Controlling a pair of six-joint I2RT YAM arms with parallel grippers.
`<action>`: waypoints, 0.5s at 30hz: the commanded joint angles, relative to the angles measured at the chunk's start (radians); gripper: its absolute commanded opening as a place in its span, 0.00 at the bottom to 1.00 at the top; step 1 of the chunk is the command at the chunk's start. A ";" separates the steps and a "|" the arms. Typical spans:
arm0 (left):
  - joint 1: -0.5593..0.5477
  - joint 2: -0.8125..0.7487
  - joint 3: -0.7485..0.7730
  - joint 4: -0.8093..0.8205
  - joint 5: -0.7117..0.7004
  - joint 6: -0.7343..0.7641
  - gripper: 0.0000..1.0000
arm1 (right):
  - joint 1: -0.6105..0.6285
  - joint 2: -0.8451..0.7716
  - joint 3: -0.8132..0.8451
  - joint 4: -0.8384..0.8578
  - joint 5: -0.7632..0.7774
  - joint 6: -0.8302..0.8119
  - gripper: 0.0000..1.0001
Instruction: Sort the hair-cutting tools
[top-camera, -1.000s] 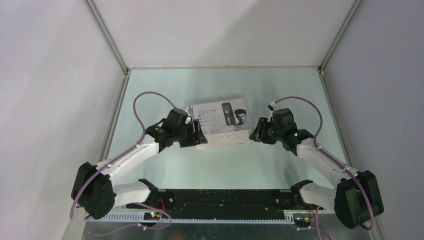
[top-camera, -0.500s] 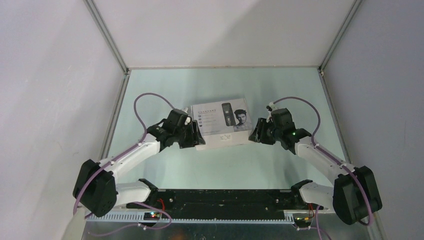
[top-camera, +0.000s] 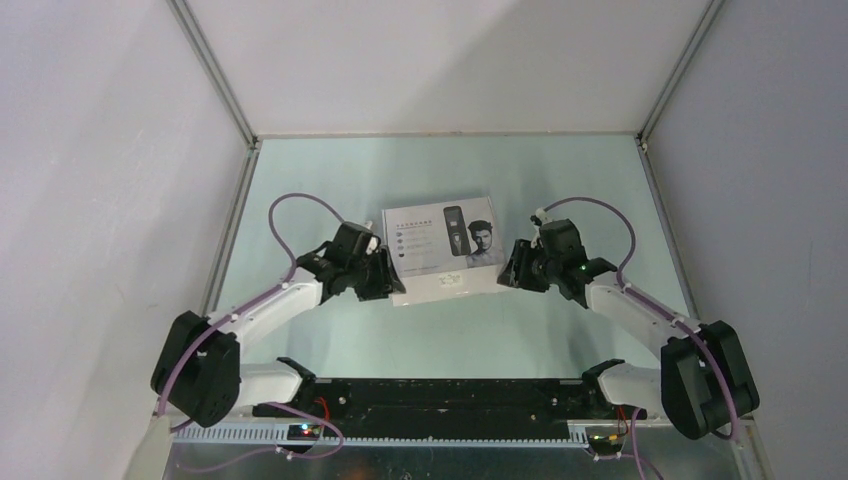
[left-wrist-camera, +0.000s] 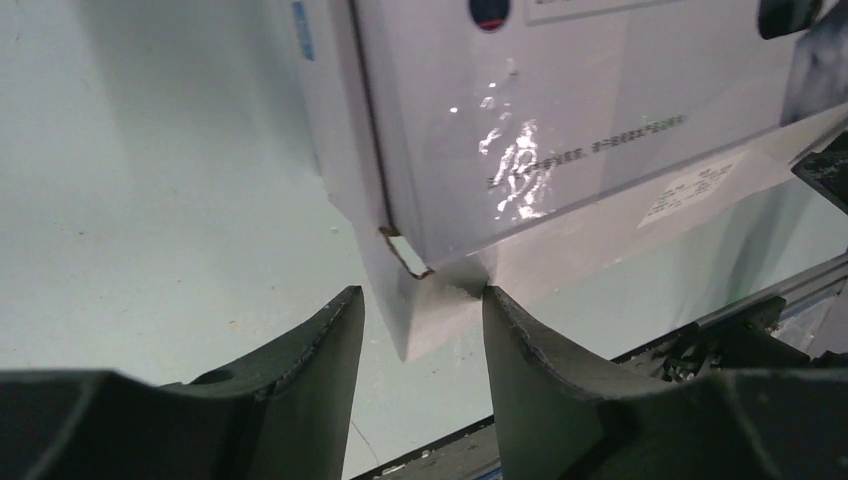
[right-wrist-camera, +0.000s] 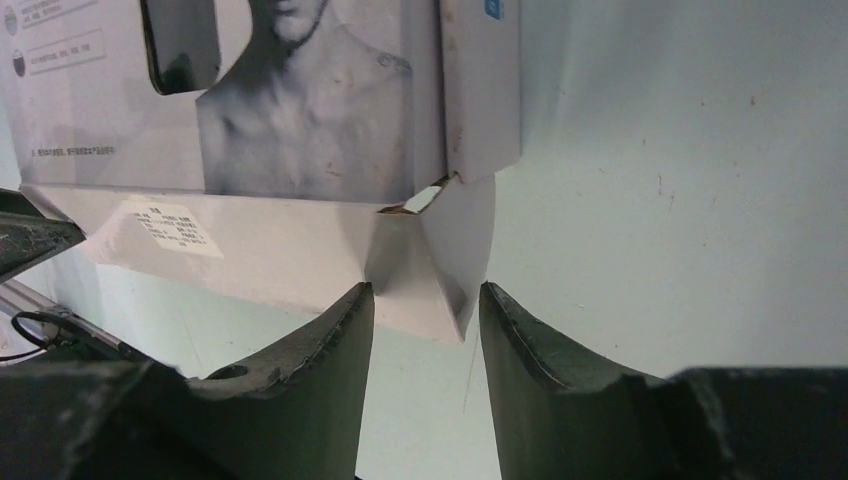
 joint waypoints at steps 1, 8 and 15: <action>0.028 0.011 -0.034 0.030 -0.019 0.006 0.52 | -0.006 0.018 -0.024 0.055 0.026 -0.029 0.47; 0.094 -0.015 -0.100 0.059 -0.010 -0.026 0.53 | -0.035 0.067 -0.067 0.115 0.027 -0.035 0.47; 0.121 0.031 -0.133 0.135 0.020 -0.054 0.54 | -0.058 0.135 -0.079 0.182 0.029 -0.036 0.47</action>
